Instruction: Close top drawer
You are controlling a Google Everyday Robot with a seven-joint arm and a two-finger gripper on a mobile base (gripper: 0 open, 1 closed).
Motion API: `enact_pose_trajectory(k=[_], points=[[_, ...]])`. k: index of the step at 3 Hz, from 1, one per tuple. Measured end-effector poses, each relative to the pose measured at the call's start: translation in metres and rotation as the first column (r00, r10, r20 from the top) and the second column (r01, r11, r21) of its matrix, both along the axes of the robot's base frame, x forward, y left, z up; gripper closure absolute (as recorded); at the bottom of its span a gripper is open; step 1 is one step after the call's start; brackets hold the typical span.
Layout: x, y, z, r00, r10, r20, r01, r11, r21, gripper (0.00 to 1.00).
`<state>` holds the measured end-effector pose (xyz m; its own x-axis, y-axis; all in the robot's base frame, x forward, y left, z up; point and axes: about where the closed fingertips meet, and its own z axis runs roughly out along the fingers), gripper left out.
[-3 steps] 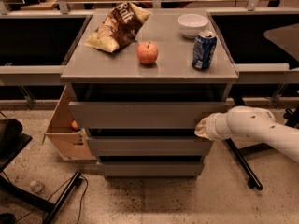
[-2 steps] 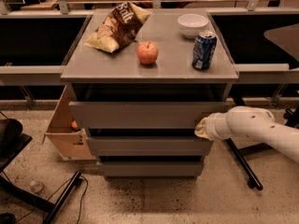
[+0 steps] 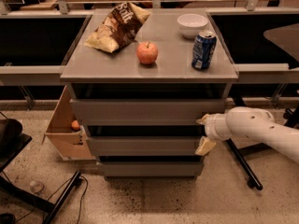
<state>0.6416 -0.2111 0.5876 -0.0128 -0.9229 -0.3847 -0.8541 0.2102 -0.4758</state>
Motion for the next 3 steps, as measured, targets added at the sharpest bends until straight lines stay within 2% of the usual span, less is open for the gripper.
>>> enact_pose_trajectory(k=[1, 2, 3], points=[[0.0000, 0.0000, 0.0000, 1.0000, 0.000, 0.000, 0.000, 1.000, 0.000, 0.00], [-0.0002, 0.0001, 0.0000, 1.0000, 0.000, 0.000, 0.000, 1.000, 0.000, 0.19], [-0.0033, 0.0003, 0.0000, 1.0000, 0.000, 0.000, 0.000, 1.000, 0.000, 0.42]])
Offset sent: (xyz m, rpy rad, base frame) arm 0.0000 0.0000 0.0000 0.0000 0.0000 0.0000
